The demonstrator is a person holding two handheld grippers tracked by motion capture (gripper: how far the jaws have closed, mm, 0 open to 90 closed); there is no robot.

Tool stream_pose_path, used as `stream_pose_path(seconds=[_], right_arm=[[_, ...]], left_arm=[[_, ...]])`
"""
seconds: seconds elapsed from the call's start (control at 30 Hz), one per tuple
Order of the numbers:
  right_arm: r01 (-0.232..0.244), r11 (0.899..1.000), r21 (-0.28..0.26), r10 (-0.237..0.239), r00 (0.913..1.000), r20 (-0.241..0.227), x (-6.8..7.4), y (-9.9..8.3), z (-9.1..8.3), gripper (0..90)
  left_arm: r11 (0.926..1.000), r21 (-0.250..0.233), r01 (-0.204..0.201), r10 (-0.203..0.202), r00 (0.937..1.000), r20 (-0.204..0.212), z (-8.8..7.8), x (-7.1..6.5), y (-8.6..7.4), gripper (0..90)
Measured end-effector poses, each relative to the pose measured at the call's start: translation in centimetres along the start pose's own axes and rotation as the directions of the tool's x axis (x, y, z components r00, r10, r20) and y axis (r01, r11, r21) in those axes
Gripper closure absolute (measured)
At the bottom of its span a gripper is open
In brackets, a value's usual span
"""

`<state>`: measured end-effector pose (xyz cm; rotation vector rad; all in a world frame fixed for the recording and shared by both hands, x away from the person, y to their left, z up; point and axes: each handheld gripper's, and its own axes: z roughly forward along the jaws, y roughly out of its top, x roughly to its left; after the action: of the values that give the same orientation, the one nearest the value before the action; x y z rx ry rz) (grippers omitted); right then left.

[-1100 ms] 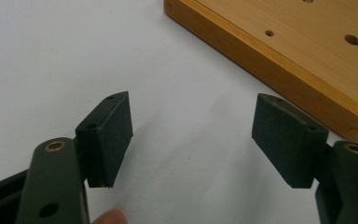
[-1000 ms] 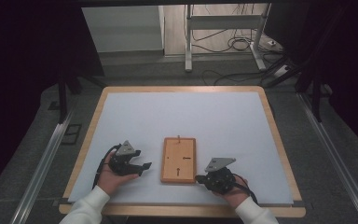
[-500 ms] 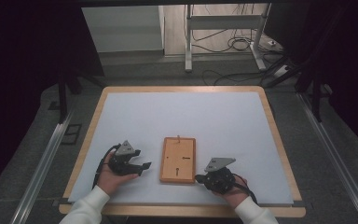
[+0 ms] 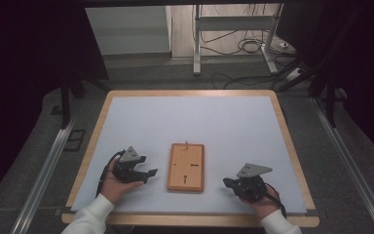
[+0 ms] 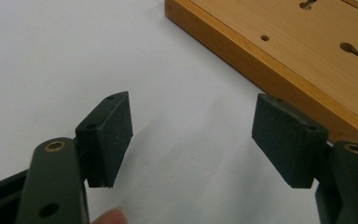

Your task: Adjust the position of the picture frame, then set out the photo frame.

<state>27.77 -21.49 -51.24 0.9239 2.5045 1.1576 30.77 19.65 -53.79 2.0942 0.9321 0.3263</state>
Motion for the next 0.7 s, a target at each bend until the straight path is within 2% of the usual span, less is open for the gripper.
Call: stream_pose_path(seconds=[0.13,0.27,0.4,0.57,0.7], right_arm=[[0.001,1.000,0.000,-0.001,1.0000,0.006,-0.2,-0.1,0.1,84.2],[0.015,1.000,-0.016,-0.015,0.9998,-0.008,0.1,-0.2,0.6,57.2],[0.034,0.999,-0.029,-0.034,0.9994,0.007,0.5,-0.2,1.0,43.8],[0.025,0.999,-0.047,-0.023,0.9992,0.034,0.7,-0.1,0.9,36.5],[0.018,0.999,-0.043,-0.016,0.9992,0.036,0.6,-0.1,1.0,34.0]], left_arm=[[1.0000,-0.001,-0.001,0.001,1.0000,0.002,0.0,0.0,0.0,28.2],[1.0000,-0.001,0.003,-0.003,1.0000,0.006,0.1,0.0,0.1,28.2],[0.9999,-0.010,-0.007,0.007,0.9999,0.013,0.0,-0.1,0.4,28.2],[0.9988,-0.027,-0.040,0.040,0.9989,0.025,0.2,-0.5,1.4,27.3],[0.9982,-0.038,-0.045,0.047,0.9981,0.040,0.4,-0.6,2.4,25.6]])
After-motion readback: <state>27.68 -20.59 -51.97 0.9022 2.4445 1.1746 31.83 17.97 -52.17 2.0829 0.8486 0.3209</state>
